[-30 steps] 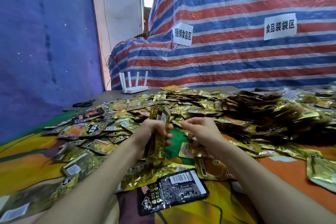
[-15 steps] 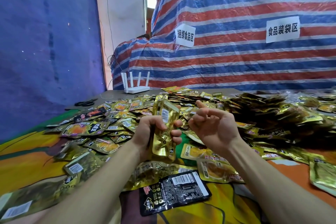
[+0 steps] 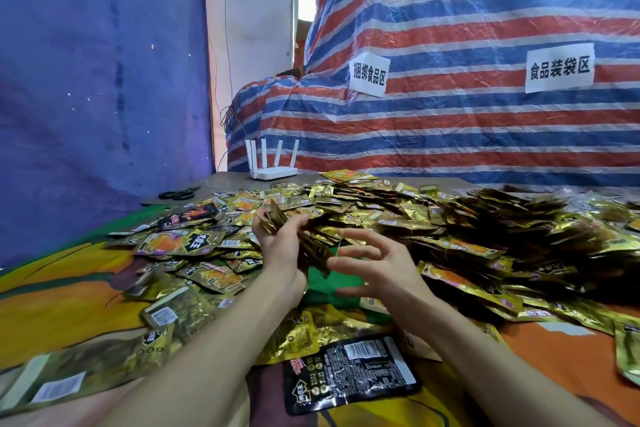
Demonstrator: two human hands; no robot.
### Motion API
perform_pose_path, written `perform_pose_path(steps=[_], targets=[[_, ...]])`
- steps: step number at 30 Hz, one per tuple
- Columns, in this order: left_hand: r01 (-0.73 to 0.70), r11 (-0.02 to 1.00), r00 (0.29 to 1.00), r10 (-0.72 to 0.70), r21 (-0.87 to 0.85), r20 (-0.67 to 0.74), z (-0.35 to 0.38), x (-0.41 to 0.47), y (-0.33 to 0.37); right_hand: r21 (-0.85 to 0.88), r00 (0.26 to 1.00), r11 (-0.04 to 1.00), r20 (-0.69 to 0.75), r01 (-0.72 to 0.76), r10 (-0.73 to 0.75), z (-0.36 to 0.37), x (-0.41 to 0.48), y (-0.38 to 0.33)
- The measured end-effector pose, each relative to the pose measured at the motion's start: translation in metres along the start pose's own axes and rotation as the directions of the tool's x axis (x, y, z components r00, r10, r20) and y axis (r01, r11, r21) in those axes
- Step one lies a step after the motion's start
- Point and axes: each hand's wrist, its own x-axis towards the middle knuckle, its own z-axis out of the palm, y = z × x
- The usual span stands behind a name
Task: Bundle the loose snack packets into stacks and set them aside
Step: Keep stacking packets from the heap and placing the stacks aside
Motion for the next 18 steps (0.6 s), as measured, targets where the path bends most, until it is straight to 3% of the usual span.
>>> perform_pose_path(steps=[2,6,11,13,18], targets=[[-0.061,0.998,0.998,0.06,-0.034,-0.036,0.004,-0.004,0.001,-0.038,1.0,0.999,-0.002,0.023,-0.023,0.013,-0.004,0.003],[-0.121,0.986,0.987,0.131,0.111,-0.092,0.007,-0.007,0.001,-0.225,0.984,0.963,-0.066,0.146,-0.164,0.026,-0.008,0.004],[0.116,0.992,0.989,-0.119,0.047,0.083,0.014,-0.018,-0.004,-0.135,0.942,0.942,-0.097,0.306,-0.32,0.025,-0.006,0.003],[0.166,0.985,0.975,-0.171,0.048,0.14,0.015,-0.02,-0.009,-0.179,0.931,0.927,-0.101,0.329,-0.35,0.022,-0.005,0.004],[0.229,0.968,0.947,-0.246,0.106,0.208,0.014,-0.025,-0.008,-0.265,0.961,0.939,-0.107,0.219,-0.255,0.016,0.002,0.011]])
